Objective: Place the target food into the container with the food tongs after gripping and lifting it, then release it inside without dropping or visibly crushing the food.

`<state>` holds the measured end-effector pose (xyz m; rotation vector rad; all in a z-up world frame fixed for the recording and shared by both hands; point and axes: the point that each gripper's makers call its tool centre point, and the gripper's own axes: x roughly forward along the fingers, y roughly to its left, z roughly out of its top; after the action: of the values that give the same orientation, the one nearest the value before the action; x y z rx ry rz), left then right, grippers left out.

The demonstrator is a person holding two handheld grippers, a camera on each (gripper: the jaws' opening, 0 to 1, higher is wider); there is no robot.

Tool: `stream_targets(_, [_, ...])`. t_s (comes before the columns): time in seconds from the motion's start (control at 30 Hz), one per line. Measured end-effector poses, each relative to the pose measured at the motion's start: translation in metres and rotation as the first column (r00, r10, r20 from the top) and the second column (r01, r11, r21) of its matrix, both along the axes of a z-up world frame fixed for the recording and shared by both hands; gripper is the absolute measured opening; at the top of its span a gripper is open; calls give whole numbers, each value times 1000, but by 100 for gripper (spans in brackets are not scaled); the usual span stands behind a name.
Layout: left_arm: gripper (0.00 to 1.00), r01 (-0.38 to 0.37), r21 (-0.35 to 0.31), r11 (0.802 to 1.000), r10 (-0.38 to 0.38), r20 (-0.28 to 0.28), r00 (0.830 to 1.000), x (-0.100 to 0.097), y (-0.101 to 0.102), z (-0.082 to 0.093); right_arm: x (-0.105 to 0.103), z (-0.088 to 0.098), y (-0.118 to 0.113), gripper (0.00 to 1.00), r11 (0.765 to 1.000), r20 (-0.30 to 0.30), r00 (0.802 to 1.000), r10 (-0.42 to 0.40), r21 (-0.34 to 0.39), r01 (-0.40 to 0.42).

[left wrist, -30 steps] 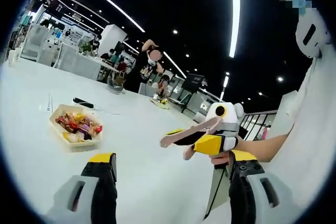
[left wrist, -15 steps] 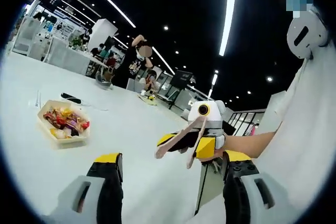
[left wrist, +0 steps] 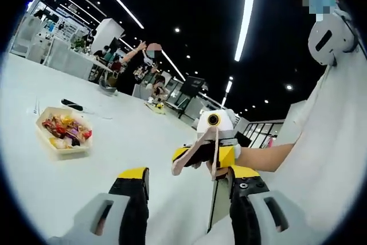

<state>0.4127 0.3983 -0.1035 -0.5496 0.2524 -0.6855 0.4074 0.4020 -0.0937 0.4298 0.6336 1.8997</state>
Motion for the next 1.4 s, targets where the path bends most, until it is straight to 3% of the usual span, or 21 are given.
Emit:
stream_targets(0.17, [30, 48, -29, 998, -48, 10, 999, -5, -6, 3, 0, 5, -1, 30, 1000, -32, 999, 5, 19, -4])
stream_targets(0.37, [29, 44, -17, 999, -44, -6, 999, -4, -6, -5, -1, -2, -3, 29, 1000, -47, 999, 23, 2, -23])
stream_targets(0.57, [28, 42, -76, 996, -45, -29, 999, -8, -7, 3, -3, 2, -7, 28, 998, -93, 994, 60, 10, -59])
stream_targets(0.8, [23, 11, -65, 998, -12, -25, 1000, -11, -4, 3, -3, 2, -5, 26, 996, -83, 993, 85, 0, -85])
stream_targets(0.93, [22, -26, -66, 997, 27, 5, 1000, -12, 3, 10, -3, 0, -6, 27, 996, -71, 994, 87, -6, -87])
stream_targets(1.1, [23, -12, -71, 997, 12, -8, 1000, -15, 3, 7, -7, -3, -7, 26, 992, -60, 991, 122, -24, -124])
stream_targets(1.4, [23, -24, -70, 997, 23, -10, 1000, -20, 10, 2, -5, -8, -9, 26, 992, -48, 992, 113, -43, -115])
